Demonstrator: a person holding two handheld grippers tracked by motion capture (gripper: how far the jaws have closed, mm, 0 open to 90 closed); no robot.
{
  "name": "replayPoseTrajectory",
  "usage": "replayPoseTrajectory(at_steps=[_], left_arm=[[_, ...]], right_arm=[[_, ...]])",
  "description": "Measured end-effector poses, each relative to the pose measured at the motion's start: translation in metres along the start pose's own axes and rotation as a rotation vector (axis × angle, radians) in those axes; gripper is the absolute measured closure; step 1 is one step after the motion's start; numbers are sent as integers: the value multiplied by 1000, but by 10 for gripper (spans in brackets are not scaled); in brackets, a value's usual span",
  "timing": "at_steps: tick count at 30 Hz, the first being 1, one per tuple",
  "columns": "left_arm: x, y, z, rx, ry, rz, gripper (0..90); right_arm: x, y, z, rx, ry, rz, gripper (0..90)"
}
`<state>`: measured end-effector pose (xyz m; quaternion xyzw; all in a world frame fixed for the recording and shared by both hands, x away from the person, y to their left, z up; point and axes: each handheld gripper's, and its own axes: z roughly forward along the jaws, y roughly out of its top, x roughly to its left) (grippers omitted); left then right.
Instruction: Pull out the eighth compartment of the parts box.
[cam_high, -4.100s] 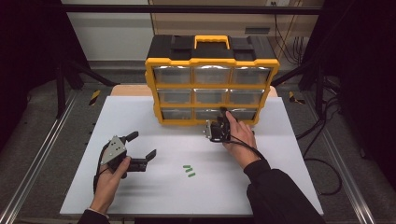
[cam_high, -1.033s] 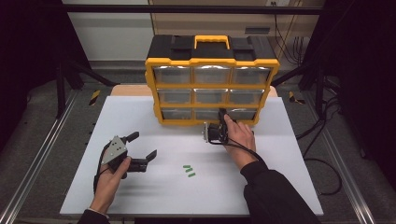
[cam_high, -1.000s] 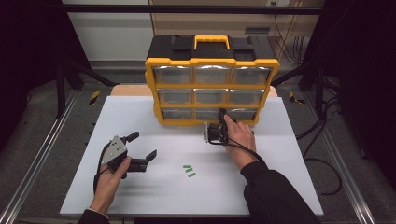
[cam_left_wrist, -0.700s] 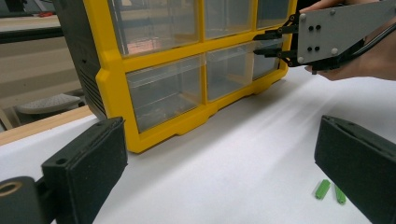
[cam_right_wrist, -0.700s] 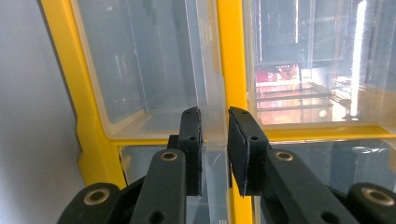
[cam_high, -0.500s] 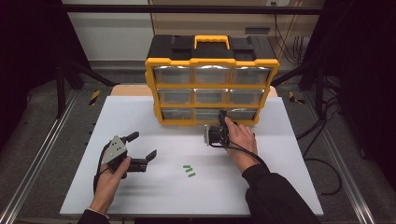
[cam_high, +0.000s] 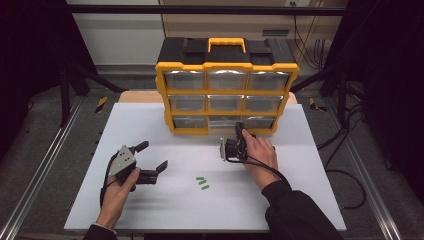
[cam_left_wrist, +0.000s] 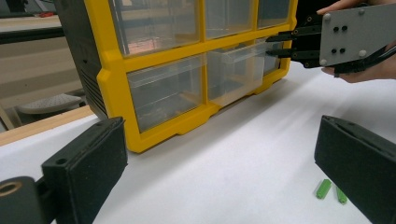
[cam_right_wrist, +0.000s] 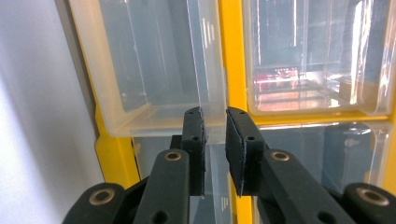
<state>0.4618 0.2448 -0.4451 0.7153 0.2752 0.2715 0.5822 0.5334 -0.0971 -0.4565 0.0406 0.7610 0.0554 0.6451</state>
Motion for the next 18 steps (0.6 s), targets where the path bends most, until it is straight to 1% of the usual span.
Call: replayPoseTrajectory(at_steps=[1, 6, 7, 11, 12, 14, 17, 18], left_arm=[[0, 0, 0, 0, 0, 0, 20], [0, 0, 0, 0, 0, 0, 20], [1, 0, 0, 6, 0, 6, 20], [1, 0, 0, 6, 0, 6, 20], [0, 0, 0, 6, 0, 6, 20], [0, 0, 0, 1, 0, 0, 20], [1, 0, -1, 6, 0, 6, 20], [1, 0, -1, 7, 1, 6, 20]], right_arm=[[-1, -1, 0, -4, 0, -10, 786], [-1, 0, -1, 1, 2, -13, 786], [-1, 0, 0, -6, 0, -16, 787], [1, 0, -3, 0, -5, -25, 787], [1, 0, -4, -1, -7, -33, 786], [1, 0, -4, -8, -9, -32, 787], [1, 0, -6, 3, -9, -38, 787], [2, 0, -7, -4, -9, -31, 786]])
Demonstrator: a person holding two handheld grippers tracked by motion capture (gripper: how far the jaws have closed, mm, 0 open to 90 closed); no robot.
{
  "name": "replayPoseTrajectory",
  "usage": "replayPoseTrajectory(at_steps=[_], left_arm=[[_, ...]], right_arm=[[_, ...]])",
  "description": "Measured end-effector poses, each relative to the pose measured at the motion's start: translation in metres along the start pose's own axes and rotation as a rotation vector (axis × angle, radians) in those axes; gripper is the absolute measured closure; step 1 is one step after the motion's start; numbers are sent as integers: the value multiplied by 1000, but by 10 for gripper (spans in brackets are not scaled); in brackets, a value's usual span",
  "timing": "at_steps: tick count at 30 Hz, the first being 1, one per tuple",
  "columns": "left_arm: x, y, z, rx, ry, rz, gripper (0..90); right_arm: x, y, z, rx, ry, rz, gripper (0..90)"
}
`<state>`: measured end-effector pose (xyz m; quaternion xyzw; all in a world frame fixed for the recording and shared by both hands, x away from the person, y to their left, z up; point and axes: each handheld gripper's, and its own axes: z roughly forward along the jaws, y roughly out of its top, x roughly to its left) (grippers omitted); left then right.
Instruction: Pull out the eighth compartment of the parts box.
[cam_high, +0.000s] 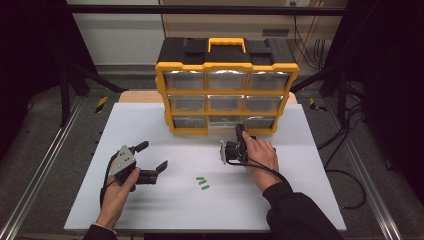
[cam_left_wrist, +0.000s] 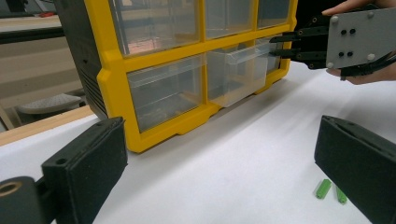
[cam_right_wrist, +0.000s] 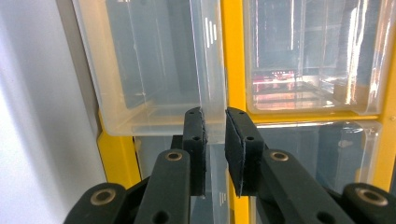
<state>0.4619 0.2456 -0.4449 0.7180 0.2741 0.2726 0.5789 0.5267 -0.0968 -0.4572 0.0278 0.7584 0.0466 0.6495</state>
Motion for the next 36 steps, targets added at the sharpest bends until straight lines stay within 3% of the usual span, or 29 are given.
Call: replayPoseTrajectory(at_steps=[36], left_arm=[[0, 0, 0, -1, 0, -1, 20]], right_arm=[[4, -1, -21, -20, -11, -24, 784]])
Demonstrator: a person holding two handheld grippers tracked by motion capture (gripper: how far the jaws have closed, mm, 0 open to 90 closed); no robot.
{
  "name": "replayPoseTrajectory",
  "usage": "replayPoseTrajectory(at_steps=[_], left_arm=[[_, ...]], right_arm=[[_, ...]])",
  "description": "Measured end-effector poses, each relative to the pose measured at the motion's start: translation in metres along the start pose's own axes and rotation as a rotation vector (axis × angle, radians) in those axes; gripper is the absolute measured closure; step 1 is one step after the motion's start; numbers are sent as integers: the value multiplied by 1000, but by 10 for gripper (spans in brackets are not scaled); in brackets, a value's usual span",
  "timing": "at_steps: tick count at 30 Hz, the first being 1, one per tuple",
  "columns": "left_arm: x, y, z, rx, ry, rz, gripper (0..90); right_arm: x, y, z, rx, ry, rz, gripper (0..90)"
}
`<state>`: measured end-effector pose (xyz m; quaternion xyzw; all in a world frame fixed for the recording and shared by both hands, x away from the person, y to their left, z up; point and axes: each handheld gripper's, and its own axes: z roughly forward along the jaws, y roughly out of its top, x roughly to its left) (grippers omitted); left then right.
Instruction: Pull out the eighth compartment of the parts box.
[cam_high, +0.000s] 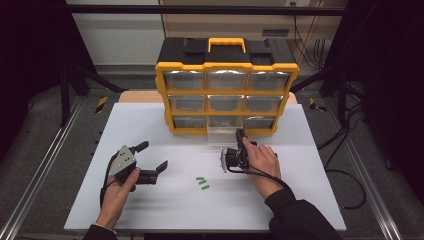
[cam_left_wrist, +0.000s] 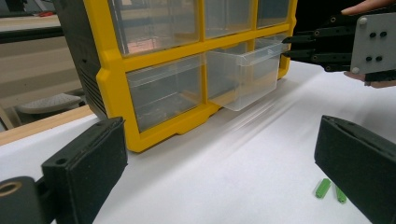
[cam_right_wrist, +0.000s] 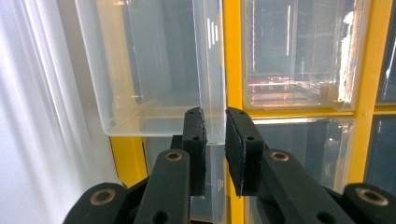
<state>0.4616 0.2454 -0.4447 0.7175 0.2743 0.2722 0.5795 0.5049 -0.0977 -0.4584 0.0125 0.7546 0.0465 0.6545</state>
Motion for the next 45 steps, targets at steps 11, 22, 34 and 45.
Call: replayPoseTrajectory(at_steps=[11, 22, 34, 45], left_arm=[[-1, 0, 0, -4, 0, -5, 20], [0, 0, 0, -5, 0, -5, 20], [-1, 0, 0, -5, -1, -5, 20], [-1, 0, 0, -1, -1, -1, 20]], right_arm=[[1, 1, -6, 0, -5, 0, 783], [2, 1, -7, -1, -9, -2, 783], [6, -1, -10, 4, -4, 11, 779], [5, 1, -20, -1, -7, 5, 776]])
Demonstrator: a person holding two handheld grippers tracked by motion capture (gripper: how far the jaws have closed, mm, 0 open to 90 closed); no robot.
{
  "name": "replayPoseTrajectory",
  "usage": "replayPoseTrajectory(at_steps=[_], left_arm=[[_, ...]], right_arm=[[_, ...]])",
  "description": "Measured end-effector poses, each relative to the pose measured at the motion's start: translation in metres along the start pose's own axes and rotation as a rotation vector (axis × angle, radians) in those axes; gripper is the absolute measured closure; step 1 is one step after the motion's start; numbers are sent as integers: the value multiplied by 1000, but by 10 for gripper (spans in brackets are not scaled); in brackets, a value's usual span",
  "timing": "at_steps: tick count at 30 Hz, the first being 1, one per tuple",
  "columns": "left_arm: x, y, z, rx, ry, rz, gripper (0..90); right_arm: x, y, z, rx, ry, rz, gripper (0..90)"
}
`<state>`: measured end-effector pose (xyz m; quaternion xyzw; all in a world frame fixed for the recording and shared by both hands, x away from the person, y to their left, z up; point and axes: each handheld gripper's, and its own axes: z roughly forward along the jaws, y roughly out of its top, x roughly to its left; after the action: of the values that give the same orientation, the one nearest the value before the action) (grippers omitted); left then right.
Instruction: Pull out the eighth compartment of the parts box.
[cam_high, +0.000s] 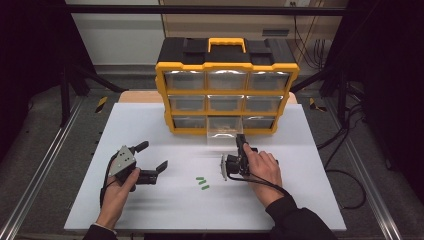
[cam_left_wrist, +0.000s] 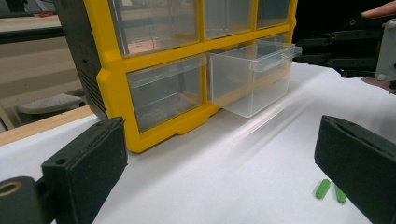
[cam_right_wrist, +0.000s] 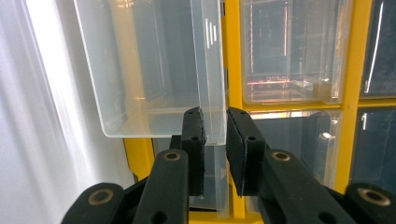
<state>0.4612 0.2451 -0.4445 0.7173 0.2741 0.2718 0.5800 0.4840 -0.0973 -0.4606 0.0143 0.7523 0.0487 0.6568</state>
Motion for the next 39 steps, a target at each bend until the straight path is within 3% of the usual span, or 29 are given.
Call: replayPoseTrajectory(at_steps=[22, 30, 39], left_arm=[[0, 0, 0, -2, 1, -4, 20], [0, 0, 0, -1, 2, -2, 20], [0, 0, 0, 6, 4, 5, 20]], right_arm=[[4, 1, -9, -15, 3, -3, 759], [3, -3, -13, 8, 18, 117, 498], [-2, -19, -19, 48, 36, 258, 323]])
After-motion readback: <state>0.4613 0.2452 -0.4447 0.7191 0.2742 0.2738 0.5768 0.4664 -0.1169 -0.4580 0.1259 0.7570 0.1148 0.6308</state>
